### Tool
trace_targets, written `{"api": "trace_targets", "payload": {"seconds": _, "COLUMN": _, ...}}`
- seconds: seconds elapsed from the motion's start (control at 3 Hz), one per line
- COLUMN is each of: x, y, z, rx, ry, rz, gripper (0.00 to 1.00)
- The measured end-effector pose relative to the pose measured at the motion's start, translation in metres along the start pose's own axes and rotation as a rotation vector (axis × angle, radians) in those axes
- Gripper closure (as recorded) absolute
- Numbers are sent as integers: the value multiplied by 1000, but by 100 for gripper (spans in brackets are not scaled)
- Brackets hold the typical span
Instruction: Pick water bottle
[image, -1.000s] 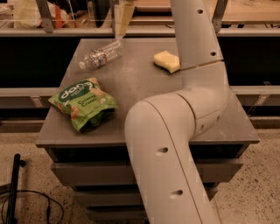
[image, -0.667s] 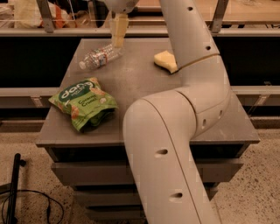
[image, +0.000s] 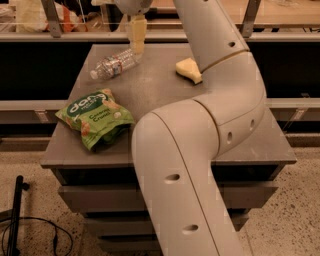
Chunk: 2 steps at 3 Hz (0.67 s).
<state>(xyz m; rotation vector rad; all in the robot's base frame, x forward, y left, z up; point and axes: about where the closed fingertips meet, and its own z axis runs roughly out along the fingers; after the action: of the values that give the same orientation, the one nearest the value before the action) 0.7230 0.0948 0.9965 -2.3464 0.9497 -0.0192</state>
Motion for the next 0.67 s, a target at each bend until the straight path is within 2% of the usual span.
{"api": "trace_targets", "payload": {"seconds": 0.33, "x": 6, "y": -18, "z": -26, "rx": 60, "ry": 103, "rz": -57, "gripper": 0}}
{"api": "trace_targets", "payload": {"seconds": 0.67, "x": 15, "y": -33, "z": -38, "rx": 111, "ry": 172, "rz": -66, "gripper": 0}}
